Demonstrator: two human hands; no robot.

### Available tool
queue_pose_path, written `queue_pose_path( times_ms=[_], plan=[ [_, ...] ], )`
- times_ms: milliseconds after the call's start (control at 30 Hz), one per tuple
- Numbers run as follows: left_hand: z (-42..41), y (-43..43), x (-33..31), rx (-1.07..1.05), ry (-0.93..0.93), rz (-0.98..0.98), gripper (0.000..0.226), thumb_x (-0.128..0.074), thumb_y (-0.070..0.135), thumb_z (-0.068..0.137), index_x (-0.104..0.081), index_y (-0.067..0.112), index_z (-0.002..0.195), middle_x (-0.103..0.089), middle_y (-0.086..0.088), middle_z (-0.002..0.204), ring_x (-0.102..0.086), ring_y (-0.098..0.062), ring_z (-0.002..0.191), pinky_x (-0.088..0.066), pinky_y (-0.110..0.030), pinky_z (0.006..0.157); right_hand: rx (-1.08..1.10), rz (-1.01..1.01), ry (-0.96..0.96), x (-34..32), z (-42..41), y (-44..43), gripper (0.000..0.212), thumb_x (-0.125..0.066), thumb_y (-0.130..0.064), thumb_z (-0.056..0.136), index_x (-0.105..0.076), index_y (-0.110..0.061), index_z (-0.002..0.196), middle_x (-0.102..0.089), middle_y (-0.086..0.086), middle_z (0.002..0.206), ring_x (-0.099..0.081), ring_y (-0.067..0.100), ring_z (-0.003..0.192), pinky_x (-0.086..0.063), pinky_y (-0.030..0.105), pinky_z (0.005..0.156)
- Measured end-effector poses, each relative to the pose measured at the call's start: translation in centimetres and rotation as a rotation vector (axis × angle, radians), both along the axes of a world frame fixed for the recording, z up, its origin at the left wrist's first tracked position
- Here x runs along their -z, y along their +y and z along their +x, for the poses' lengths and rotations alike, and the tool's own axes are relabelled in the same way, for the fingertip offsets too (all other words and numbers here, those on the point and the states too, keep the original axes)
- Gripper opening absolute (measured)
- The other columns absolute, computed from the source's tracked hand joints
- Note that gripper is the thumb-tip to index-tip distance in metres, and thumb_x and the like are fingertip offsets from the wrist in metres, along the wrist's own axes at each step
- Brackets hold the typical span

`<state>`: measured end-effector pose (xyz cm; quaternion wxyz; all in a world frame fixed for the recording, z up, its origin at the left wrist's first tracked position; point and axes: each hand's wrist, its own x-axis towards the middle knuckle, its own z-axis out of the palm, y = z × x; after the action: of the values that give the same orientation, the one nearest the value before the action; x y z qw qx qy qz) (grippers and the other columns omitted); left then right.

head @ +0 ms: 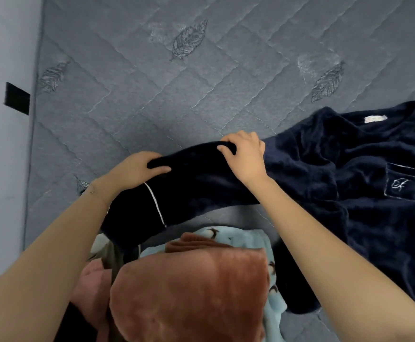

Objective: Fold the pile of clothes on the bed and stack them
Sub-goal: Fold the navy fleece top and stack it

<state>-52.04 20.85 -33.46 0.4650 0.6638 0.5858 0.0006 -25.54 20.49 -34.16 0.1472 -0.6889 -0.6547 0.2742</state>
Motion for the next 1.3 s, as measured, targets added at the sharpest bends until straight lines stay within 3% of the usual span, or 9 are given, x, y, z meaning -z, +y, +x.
queue_pose_path(
  times_ms=[100, 200, 267, 333, 400, 533, 800, 1000, 1300],
  plan=[
    [-1.1, 0.1, 0.0, 0.012, 0.105, -0.004, 0.019, -0.062, 0.045, 0.089, -0.067, 0.028, 0.094, -0.066, 0.011, 0.085, -0.06, 0.0, 0.074, -0.043, -0.012, 0.064, -0.01, -0.011, -0.008, 0.6, -0.9, 0.1, 0.022, -0.057, -0.035, 0.096, -0.068, -0.023, 0.11, -0.058, -0.004, 0.114, -0.041, 0.02, 0.114, -0.018, 0.026, 0.095],
    [-1.7, -0.4, 0.9, -0.025, 0.395, 0.164, 0.035, -0.061, 0.043, 0.091, -0.06, 0.018, 0.115, -0.065, -0.005, 0.106, -0.061, -0.026, 0.095, -0.047, -0.037, 0.078, -0.067, -0.026, -0.038, 1.3, -1.7, -0.3, 0.035, -0.06, -0.035, 0.094, -0.06, -0.024, 0.127, -0.049, 0.0, 0.132, -0.036, 0.021, 0.128, -0.018, 0.034, 0.11],
    [-1.4, -1.3, 1.8, -0.005, 0.551, 0.191, 0.057, -0.062, 0.04, 0.091, -0.043, 0.019, 0.139, -0.052, -0.013, 0.133, -0.049, -0.034, 0.121, -0.038, -0.047, 0.099, -0.13, -0.047, -0.088, 1.9, -2.1, -1.0, 0.047, -0.06, -0.038, 0.093, -0.051, -0.024, 0.137, -0.039, 0.003, 0.144, -0.027, 0.022, 0.137, -0.015, 0.039, 0.116],
    [-0.5, -2.3, 2.6, 0.066, 0.627, 0.2, 0.076, -0.06, 0.045, 0.091, -0.021, 0.025, 0.153, -0.027, -0.015, 0.154, -0.026, -0.035, 0.14, -0.018, -0.054, 0.114, -0.168, -0.081, -0.119, 2.4, -2.2, -2.0, 0.055, -0.059, -0.041, 0.093, -0.043, -0.025, 0.143, -0.029, 0.004, 0.152, -0.018, 0.024, 0.144, -0.009, 0.044, 0.119],
    [0.7, -3.1, 3.2, 0.089, 0.597, 0.239, 0.079, -0.055, 0.049, 0.093, -0.01, 0.03, 0.155, -0.01, -0.013, 0.161, -0.01, -0.033, 0.147, -0.005, -0.056, 0.116, -0.184, -0.118, -0.146, 3.0, -1.9, -2.9, 0.063, -0.058, -0.044, 0.093, -0.035, -0.027, 0.148, -0.022, 0.004, 0.158, -0.009, 0.026, 0.147, -0.002, 0.046, 0.121],
    [4.6, -3.6, 3.2, 0.149, 0.554, 0.339, 0.075, -0.046, 0.056, 0.094, -0.008, 0.033, 0.155, -0.004, -0.008, 0.163, -0.004, -0.029, 0.15, 0.003, -0.055, 0.117, -0.16, -0.13, -0.251, 3.3, -0.1, -4.0, 0.073, -0.055, -0.052, 0.091, -0.022, -0.031, 0.153, -0.013, 0.005, 0.162, 0.0, 0.028, 0.149, 0.006, 0.049, 0.119],
    [14.0, -2.5, 1.4, 0.2, 0.512, 0.473, 0.077, -0.044, 0.06, 0.093, -0.009, 0.033, 0.155, 0.0, -0.007, 0.164, 0.0, -0.03, 0.15, 0.005, -0.055, 0.116, -0.074, -0.113, -0.329, 1.3, 7.1, -5.1, 0.074, -0.05, -0.055, 0.093, -0.015, -0.032, 0.154, -0.007, 0.004, 0.163, 0.005, 0.028, 0.15, 0.007, 0.049, 0.119],
    [23.3, -3.2, -0.4, 0.248, 0.491, 0.496, 0.076, -0.038, 0.064, 0.092, -0.004, 0.036, 0.154, 0.003, -0.004, 0.164, 0.003, -0.029, 0.15, 0.004, -0.056, 0.117, 0.039, -0.099, -0.349, -0.3, 18.0, -8.4, 0.073, -0.047, -0.057, 0.094, -0.015, -0.032, 0.155, -0.01, 0.005, 0.163, 0.001, 0.028, 0.15, 0.005, 0.049, 0.119],
    [40.8, -12.2, -1.5, 0.131, 0.387, 0.422, 0.077, -0.035, 0.068, 0.091, -0.003, 0.037, 0.154, 0.005, -0.003, 0.164, 0.003, -0.026, 0.15, 0.002, -0.055, 0.118, 0.058, -0.195, -0.36, -1.3, 34.2, -15.9, 0.075, -0.041, -0.059, 0.095, -0.005, -0.032, 0.156, -0.006, 0.005, 0.163, 0.002, 0.028, 0.15, 0.002, 0.051, 0.12]
  ],
)
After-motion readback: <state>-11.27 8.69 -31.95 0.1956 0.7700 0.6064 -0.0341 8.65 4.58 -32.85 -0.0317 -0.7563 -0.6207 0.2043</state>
